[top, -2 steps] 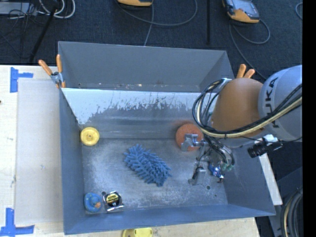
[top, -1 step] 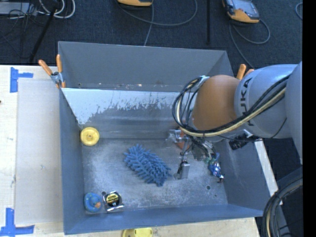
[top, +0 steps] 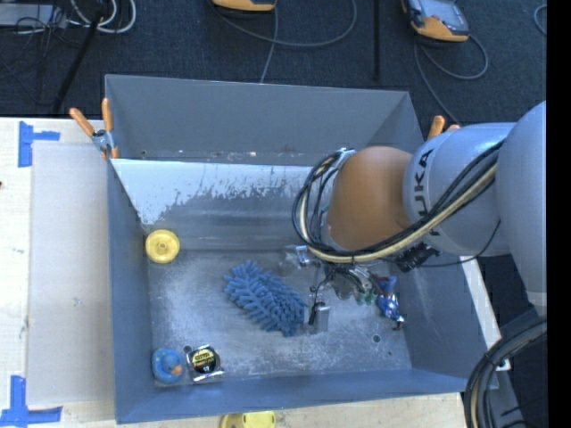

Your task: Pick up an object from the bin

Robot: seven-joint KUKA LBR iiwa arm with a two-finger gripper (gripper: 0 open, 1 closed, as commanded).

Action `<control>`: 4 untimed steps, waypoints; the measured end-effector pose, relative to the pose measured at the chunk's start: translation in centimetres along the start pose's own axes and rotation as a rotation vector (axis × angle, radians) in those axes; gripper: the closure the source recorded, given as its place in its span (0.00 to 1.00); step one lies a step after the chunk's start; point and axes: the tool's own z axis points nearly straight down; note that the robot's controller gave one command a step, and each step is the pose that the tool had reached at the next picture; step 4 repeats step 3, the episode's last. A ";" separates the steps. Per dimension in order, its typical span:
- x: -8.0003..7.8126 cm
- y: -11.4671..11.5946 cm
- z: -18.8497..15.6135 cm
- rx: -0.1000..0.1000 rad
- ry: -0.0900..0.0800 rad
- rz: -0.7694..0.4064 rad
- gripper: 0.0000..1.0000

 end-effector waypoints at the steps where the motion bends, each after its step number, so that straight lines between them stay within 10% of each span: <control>1: 0.9 1.1 1.0 0.001 0.002 0.319 1.00; 2: 0.8 1.1 1.0 0.001 0.001 0.318 1.00; 3: -2.4 8.8 -16.3 -0.001 -0.008 0.278 1.00; 4: -2.4 8.8 -16.3 -0.001 -0.008 0.278 1.00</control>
Offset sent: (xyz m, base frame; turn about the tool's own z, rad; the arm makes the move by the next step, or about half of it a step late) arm 0.0000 0.0000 0.0000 0.0000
